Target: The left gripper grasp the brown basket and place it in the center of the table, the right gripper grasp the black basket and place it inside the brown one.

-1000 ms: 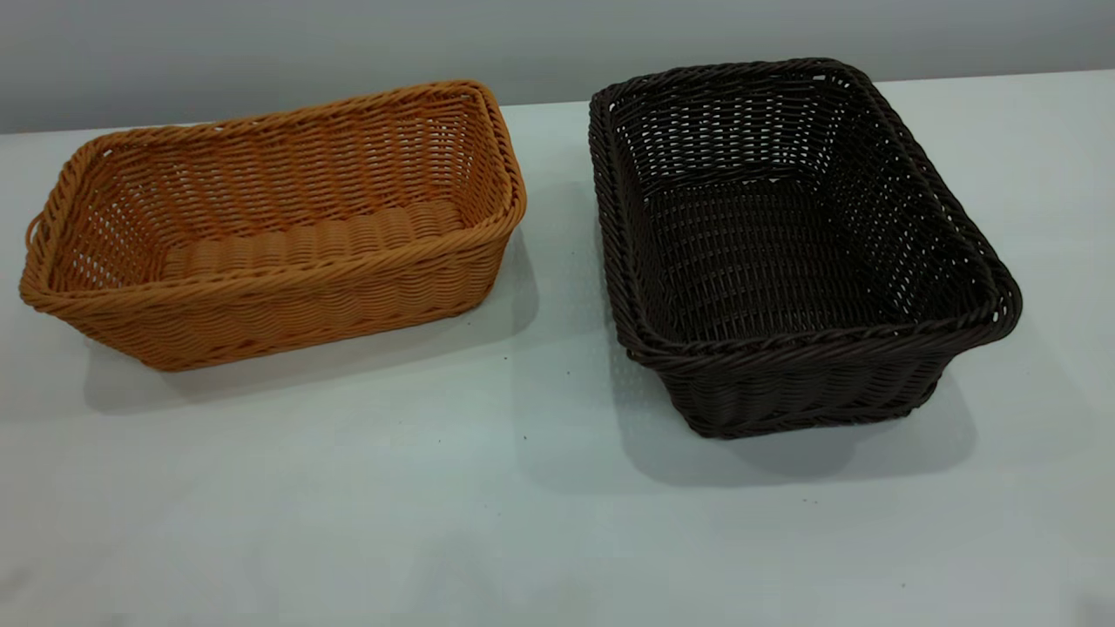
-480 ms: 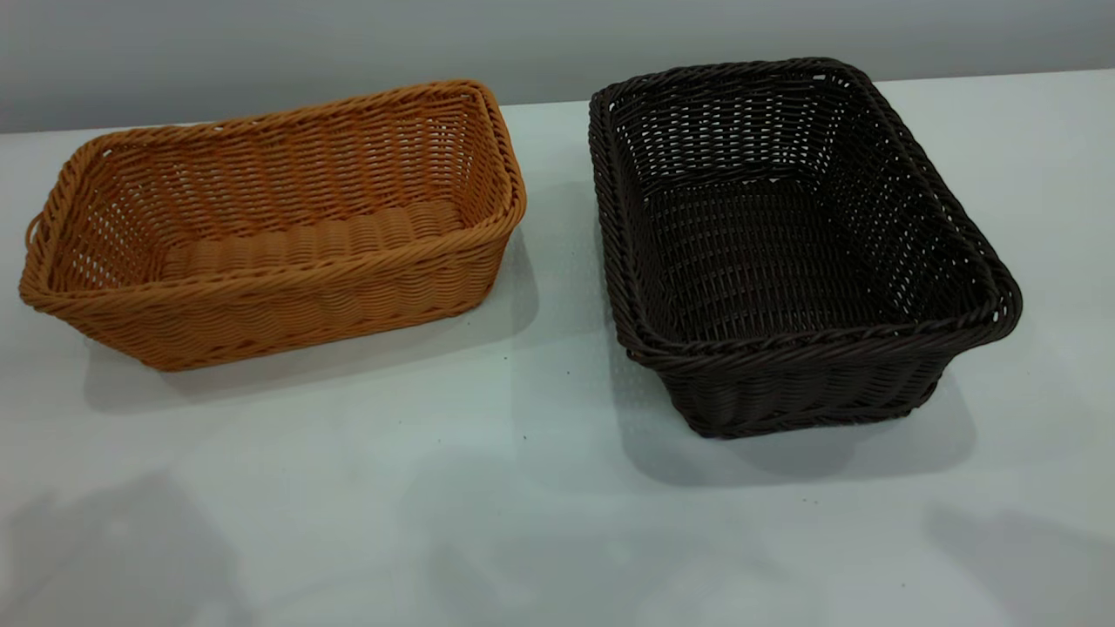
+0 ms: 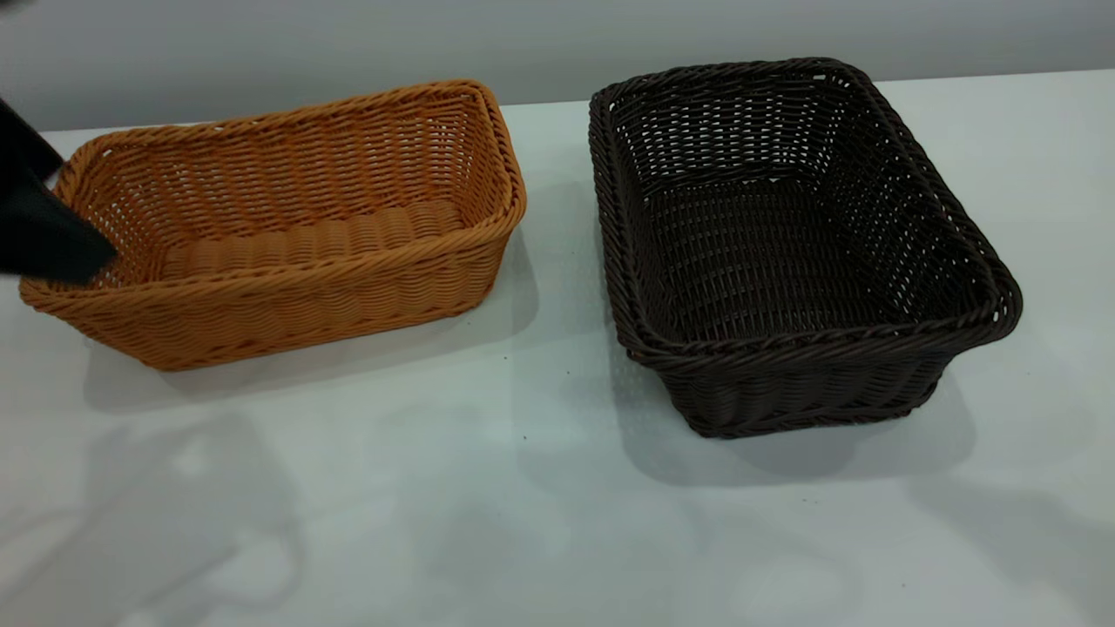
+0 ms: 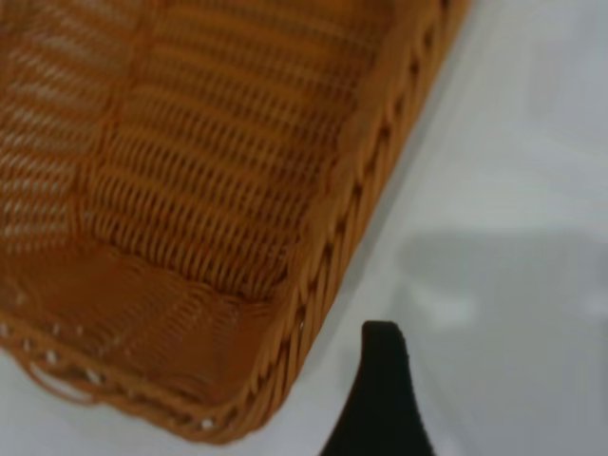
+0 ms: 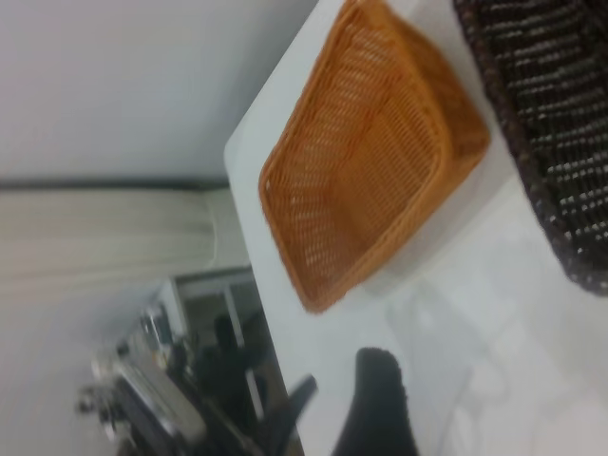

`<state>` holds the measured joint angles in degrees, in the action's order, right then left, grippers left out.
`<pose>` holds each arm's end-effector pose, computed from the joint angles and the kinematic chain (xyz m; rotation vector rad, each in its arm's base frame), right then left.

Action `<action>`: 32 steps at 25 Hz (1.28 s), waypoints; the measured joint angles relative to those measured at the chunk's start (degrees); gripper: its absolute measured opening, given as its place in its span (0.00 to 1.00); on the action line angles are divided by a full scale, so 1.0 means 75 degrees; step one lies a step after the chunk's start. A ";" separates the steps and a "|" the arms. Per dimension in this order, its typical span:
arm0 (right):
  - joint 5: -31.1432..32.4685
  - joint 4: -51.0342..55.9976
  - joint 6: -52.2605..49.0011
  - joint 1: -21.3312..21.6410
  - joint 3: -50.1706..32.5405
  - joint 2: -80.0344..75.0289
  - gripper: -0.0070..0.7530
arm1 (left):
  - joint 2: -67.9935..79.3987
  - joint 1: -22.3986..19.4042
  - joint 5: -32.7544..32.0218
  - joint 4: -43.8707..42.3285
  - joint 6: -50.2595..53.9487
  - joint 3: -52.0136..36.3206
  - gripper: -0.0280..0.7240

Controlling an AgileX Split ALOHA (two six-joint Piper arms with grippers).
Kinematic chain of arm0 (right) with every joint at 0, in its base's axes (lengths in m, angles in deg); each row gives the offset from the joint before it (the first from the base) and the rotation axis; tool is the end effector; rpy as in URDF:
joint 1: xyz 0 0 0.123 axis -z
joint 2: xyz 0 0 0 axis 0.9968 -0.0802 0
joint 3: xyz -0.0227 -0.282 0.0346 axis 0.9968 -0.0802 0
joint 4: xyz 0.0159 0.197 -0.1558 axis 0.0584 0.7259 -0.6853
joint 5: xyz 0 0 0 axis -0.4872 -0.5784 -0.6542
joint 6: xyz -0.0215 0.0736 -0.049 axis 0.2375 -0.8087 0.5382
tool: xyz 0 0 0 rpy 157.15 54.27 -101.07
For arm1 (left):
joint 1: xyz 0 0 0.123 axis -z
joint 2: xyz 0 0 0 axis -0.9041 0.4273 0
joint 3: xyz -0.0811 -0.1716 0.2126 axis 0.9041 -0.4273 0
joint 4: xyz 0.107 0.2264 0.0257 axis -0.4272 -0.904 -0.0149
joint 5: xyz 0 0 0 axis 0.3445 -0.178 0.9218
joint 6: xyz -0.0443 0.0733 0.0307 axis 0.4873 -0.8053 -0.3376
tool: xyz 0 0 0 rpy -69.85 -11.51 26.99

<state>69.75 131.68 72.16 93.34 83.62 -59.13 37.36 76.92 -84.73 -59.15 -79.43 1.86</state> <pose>0.1828 0.0398 0.2799 0.8049 2.2559 1.2928 0.2345 -0.0566 0.2034 1.3459 2.2656 0.1345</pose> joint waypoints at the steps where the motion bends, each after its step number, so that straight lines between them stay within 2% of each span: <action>1: -0.0103 0.0000 -0.0134 0.0000 0.0000 -0.0073 0.70 | 0.0145 0.0095 0.0080 -0.0110 -0.0145 0.0000 0.71; 5: -0.0257 0.0015 -0.0428 -0.0018 0.0000 -0.0420 0.70 | 0.0759 0.0376 0.0448 -0.0610 -0.0361 0.0000 0.68; 8: -0.0522 0.0023 -0.0812 -0.0358 0.0000 -0.0727 0.70 | 0.1095 0.0462 0.0837 -0.0924 -0.0334 0.0000 0.67; 13: -0.1496 0.0016 -0.1691 -0.1518 0.0000 -0.1336 0.70 | 0.1241 0.0467 0.1326 -0.0961 -0.0056 0.0000 0.67; 17: -0.2466 0.0048 -0.2482 -0.2855 0.0007 -0.2033 0.70 | 0.1241 0.0467 0.1781 -0.0933 0.0042 0.0000 0.67; 22: -0.3170 0.0214 -0.3327 -0.4165 0.0007 -0.2863 0.70 | 0.1241 0.0467 0.1923 -0.0933 0.0068 0.0000 0.67; 28: -0.3954 0.0404 -0.4183 -0.5045 0.0019 -0.3624 0.70 | 0.1241 0.0467 0.2180 -0.0926 0.0061 0.0000 0.67; 32: -0.4390 0.0599 -0.4481 -0.5112 0.0028 -0.4033 0.70 | 0.1241 0.0476 0.2280 -0.0926 0.0061 0.0000 0.67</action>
<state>36.83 136.17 38.55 55.01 83.83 -89.37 46.66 80.49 -67.63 -66.10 -78.97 1.86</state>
